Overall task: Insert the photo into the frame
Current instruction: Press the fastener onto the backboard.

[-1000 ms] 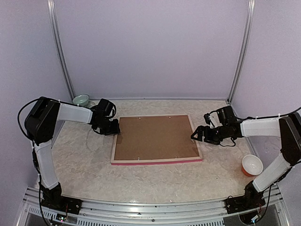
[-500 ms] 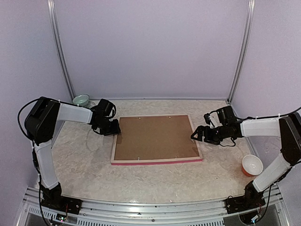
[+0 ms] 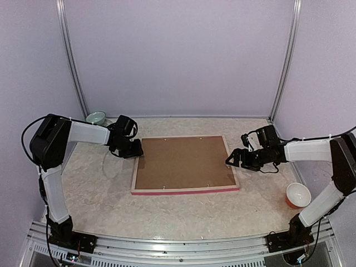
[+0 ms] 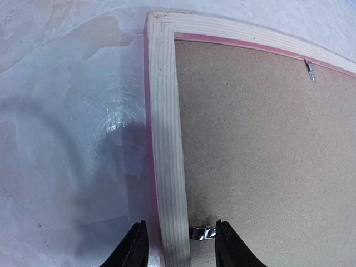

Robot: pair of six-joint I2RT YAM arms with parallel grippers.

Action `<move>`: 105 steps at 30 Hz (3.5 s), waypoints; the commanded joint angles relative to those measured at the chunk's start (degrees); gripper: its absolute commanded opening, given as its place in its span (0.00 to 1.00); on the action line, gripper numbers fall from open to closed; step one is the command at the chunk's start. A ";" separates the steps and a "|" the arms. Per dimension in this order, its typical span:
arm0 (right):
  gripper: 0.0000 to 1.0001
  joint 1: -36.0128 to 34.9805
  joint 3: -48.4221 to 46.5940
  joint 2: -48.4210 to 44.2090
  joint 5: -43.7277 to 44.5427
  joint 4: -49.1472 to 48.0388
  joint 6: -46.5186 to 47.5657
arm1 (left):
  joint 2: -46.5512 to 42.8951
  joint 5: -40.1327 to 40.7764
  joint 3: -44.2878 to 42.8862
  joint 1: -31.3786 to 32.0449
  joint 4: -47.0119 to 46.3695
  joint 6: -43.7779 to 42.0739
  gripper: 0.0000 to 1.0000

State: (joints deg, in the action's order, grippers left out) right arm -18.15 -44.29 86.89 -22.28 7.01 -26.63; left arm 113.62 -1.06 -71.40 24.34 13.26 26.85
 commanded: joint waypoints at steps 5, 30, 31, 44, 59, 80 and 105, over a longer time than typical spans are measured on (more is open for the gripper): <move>0.99 0.93 0.12 0.64 -0.23 -0.85 -0.09 | 0.90 0.62 -0.55 -0.45 -0.05 -0.21 0.41; 0.99 0.91 0.04 0.60 -0.37 -0.85 -0.17 | 1.34 0.88 -0.15 -0.61 0.55 -0.46 0.35; 0.99 0.92 0.00 0.56 -0.42 -0.85 -0.24 | 1.29 0.88 -0.07 -0.61 0.54 -0.48 0.34; 0.99 0.92 -0.51 0.21 -0.29 -0.25 -0.02 | 0.85 0.88 -0.07 -0.58 0.89 -0.31 0.28; 0.99 0.90 -2.08 0.39 2.05 2.01 1.04 | 0.55 0.90 -0.23 -0.61 0.89 -0.27 0.24; 0.99 -0.44 -2.47 1.35 4.78 3.17 2.19 | 1.54 4.84 -2.61 1.33 4.06 -0.95 0.36; 0.99 -0.92 -2.20 1.79 5.29 2.89 2.64 | 3.00 4.93 -4.05 2.07 5.21 -1.31 0.35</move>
State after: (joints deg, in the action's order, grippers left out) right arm -18.63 -46.02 88.20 -17.50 10.00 -24.67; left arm 115.04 3.64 -74.41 25.91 17.61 26.39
